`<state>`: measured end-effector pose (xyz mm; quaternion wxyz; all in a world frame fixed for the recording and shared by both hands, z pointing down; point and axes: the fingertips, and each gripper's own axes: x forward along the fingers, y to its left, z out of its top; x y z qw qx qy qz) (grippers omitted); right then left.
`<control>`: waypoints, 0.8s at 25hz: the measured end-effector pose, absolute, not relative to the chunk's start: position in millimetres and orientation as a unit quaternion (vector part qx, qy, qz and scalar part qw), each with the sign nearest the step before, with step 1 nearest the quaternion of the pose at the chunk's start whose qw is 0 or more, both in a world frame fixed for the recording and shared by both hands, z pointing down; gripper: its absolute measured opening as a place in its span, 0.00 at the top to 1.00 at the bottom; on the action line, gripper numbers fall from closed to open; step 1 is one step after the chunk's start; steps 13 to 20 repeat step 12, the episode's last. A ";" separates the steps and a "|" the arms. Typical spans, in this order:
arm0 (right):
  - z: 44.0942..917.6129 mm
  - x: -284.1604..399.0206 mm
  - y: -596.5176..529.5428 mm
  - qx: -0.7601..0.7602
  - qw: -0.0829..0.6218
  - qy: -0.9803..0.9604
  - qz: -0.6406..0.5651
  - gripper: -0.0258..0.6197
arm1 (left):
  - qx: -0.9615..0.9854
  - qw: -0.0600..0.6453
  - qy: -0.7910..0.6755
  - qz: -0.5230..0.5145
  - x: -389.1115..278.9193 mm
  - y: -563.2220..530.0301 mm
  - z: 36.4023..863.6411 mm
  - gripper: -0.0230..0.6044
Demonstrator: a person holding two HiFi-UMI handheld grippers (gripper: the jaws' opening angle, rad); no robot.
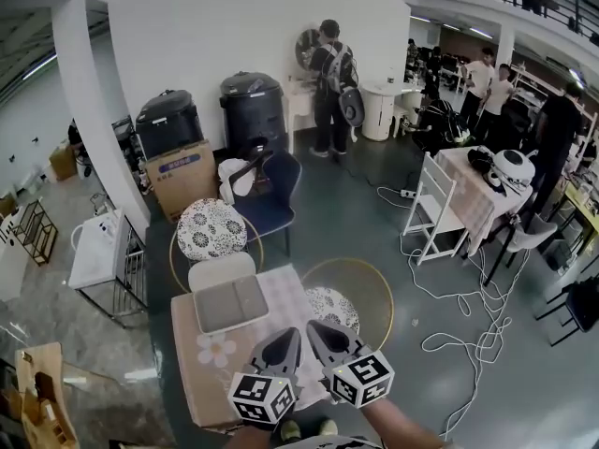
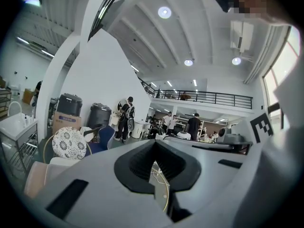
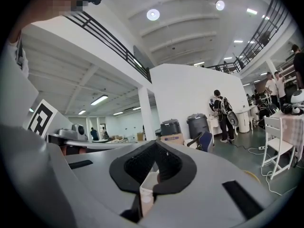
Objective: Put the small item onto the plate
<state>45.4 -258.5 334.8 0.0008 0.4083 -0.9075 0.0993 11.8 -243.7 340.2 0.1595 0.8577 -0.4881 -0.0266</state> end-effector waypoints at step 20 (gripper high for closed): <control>335.5 44.8 -252.4 0.411 0.003 -0.907 0.096 0.94 | 0.858 0.162 -0.487 -0.026 11.2 -239.0 341.7 0.96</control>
